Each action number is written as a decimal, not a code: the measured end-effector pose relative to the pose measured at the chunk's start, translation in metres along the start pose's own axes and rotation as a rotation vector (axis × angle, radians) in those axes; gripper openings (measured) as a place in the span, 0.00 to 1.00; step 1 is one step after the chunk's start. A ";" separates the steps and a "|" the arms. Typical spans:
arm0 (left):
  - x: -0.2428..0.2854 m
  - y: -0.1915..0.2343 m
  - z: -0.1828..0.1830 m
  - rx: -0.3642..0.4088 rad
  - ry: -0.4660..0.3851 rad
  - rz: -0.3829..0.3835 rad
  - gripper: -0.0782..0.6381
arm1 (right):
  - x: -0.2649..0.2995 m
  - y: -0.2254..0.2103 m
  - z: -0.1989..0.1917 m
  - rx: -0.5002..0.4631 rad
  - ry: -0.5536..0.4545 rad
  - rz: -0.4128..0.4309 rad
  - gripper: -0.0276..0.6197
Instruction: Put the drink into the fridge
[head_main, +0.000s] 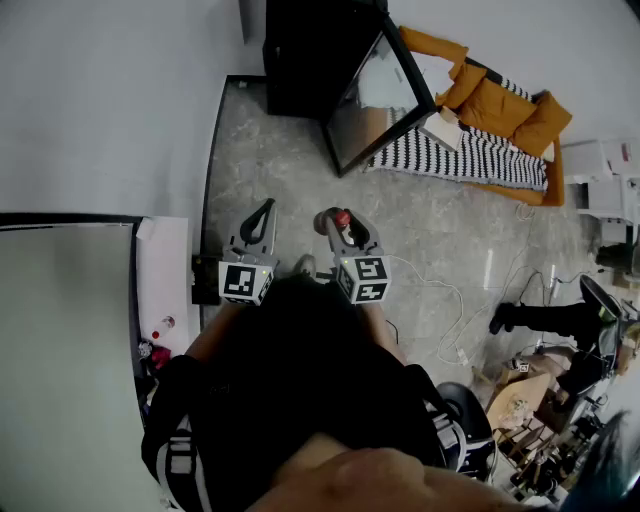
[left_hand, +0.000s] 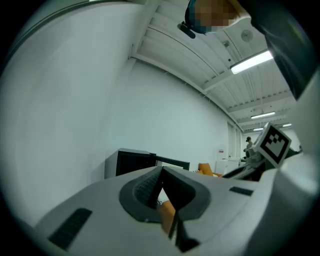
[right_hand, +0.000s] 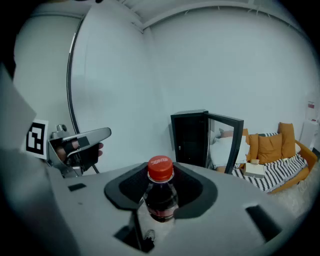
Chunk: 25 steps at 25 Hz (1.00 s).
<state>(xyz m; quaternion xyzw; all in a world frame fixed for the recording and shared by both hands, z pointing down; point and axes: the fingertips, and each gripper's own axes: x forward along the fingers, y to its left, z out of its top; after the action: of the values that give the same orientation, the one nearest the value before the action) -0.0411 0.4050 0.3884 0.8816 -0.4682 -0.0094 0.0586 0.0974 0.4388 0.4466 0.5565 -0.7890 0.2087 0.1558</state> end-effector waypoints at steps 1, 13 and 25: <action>0.001 -0.001 0.001 0.000 -0.002 -0.001 0.12 | 0.001 -0.001 -0.001 0.000 0.000 0.000 0.26; -0.003 0.010 0.010 -0.023 0.004 0.016 0.12 | 0.013 0.004 -0.004 0.016 0.000 -0.004 0.26; -0.020 0.058 0.011 -0.032 0.006 0.004 0.12 | 0.036 0.041 0.008 0.017 -0.006 -0.028 0.26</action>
<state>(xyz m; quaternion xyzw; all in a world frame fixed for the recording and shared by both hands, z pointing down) -0.1003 0.3882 0.3834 0.8798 -0.4694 -0.0140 0.0739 0.0469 0.4176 0.4508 0.5695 -0.7796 0.2118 0.1517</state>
